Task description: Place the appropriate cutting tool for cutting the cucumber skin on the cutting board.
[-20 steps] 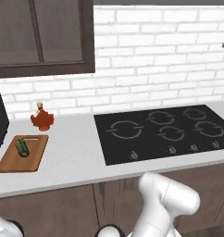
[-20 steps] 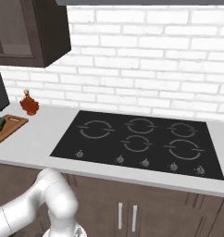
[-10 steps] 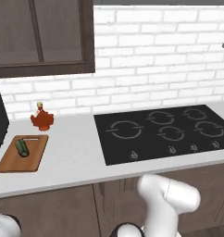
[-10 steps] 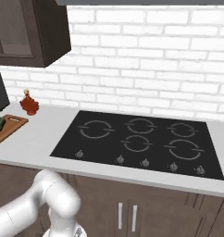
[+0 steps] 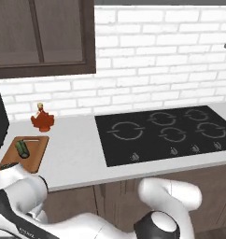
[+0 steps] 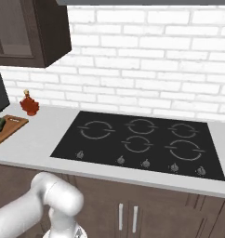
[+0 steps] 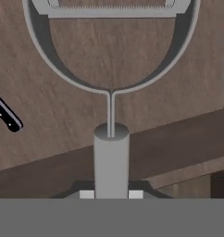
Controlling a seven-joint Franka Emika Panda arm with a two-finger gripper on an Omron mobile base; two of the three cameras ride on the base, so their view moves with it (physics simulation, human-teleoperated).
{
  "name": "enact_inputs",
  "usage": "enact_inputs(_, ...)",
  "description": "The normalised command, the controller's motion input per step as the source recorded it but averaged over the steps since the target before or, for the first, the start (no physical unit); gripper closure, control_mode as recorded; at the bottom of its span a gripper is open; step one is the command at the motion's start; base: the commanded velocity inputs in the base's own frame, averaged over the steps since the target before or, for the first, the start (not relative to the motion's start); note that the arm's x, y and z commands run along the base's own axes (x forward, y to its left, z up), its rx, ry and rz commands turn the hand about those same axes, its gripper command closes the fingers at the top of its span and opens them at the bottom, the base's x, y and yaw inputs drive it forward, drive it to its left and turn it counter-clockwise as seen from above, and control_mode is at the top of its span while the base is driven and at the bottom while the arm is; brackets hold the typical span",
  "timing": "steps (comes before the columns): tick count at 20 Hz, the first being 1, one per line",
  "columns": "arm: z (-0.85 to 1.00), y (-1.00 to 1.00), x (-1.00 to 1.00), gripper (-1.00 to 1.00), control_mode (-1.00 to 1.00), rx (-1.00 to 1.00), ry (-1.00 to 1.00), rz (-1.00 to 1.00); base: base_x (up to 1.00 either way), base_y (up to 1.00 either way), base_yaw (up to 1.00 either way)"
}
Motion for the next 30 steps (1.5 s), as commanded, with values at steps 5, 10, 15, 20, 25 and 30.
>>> enact_inputs(5,0.89,-0.94,0.41,1.00,-1.00,-0.03,0.07,-0.08,0.00,0.00,0.00)
enact_inputs(10,0.51,-0.65,0.45,1.00,-1.00,-0.08,0.04,-0.06,0.00,0.00,0.00)
enact_inputs(15,0.01,-0.14,1.00,1.00,-1.00,-0.10,0.01,0.00,0.00,0.00,0.00)
enact_inputs(20,0.00,0.02,0.92,1.00,-1.00,-0.12,-0.05,0.09,0.00,0.00,0.00)
enact_inputs(25,0.01,0.00,0.43,1.00,-1.00,-0.18,-0.12,0.13,0.00,0.00,0.00)
enact_inputs(30,-0.03,0.00,0.37,1.00,-1.00,-0.15,-0.26,0.18,0.00,0.00,0.00)
